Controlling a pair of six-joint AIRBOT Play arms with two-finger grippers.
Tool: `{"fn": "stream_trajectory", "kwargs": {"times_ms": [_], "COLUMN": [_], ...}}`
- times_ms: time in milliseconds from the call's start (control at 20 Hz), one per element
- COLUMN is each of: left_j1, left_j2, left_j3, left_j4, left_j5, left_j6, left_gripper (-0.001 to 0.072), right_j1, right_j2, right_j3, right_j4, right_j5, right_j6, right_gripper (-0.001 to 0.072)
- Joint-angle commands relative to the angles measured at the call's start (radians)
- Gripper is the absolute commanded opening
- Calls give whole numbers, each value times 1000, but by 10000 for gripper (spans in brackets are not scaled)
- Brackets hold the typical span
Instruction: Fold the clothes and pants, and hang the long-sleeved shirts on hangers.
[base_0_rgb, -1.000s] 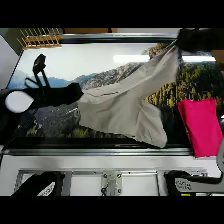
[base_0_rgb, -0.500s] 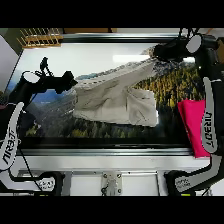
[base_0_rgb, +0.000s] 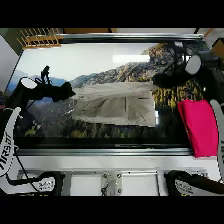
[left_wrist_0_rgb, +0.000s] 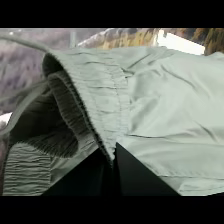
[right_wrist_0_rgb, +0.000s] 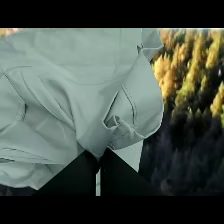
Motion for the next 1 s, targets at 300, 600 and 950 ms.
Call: {"fn": "stream_trajectory", "kwargs": {"times_ms": [300,600,950], "left_j1": [2,2,-57], "left_j2": [41,42,142], "left_j3": [-277,-275,-213], "left_j4": [20,21,74], "left_j5": [63,-39,-232], "left_j6": [77,96,108], "left_gripper": [18,19,18], "right_j1": [29,26,18], "right_j2": [228,249,352], "right_j3": [-758,-776,-757], "right_j4": [84,98,78], "right_j5": [-333,-332,-247], "right_j6": [40,37,38], "right_gripper": [4,17,6]}}
